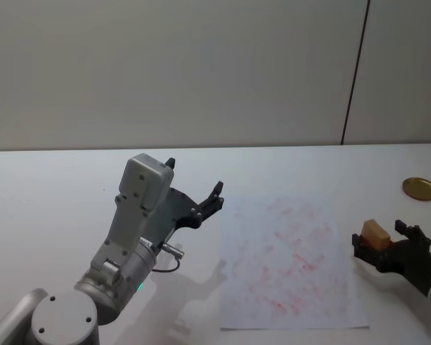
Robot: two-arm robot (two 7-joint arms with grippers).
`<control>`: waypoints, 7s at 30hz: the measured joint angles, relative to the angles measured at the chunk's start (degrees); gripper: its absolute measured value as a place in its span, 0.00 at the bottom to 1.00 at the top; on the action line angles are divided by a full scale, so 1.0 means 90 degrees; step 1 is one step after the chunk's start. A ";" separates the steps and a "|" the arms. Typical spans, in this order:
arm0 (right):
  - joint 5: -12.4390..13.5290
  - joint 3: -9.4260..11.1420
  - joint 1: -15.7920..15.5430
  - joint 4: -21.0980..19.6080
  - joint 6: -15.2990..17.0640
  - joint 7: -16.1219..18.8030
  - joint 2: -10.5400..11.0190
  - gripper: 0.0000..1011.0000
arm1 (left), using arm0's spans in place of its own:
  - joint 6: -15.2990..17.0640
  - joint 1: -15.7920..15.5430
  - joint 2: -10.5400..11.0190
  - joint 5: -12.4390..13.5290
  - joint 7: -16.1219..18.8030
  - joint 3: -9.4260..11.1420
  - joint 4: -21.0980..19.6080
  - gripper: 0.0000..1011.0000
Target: Use the one hand to pick up the stamp and affix it onto the A4 paper.
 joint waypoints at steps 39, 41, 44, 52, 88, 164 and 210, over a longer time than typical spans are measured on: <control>-0.0297 -0.0067 0.0369 0.0614 -0.0291 -0.0028 -0.0199 0.22 | 0.0000 0.0000 0.0000 0.0000 0.0000 0.0000 0.0000 0.98; -0.0329 -0.0080 0.0369 0.0570 -0.0370 -0.0004 -0.0206 0.22 | 0.0000 0.0000 0.0000 0.0000 0.0000 0.0000 0.0000 0.98; -0.0363 -0.0099 0.0369 0.0506 -0.0448 0.0044 -0.0218 0.22 | 0.0000 0.0000 0.0000 0.0000 0.0000 0.0000 0.0000 0.98; -0.0447 -0.0234 0.0402 0.0242 -0.0573 0.0338 -0.0323 0.22 | 0.0000 0.0000 0.0000 0.0000 0.0000 0.0000 0.0000 0.98; -0.0750 -0.0927 0.1074 0.0825 0.0091 0.1048 -0.1180 0.22 | 0.0000 0.0000 0.0000 0.0000 -0.0001 0.0000 0.0000 0.98; -0.0190 -0.0329 0.0639 -0.0012 -0.0029 0.0702 -0.0452 0.22 | 0.0000 0.0000 0.0000 0.0000 0.0000 0.0000 0.0000 0.98; 0.0192 0.0129 0.0222 0.0391 -0.0113 0.0435 0.0080 0.22 | 0.0000 0.0000 0.0000 0.0000 -0.0001 0.0000 0.0000 0.98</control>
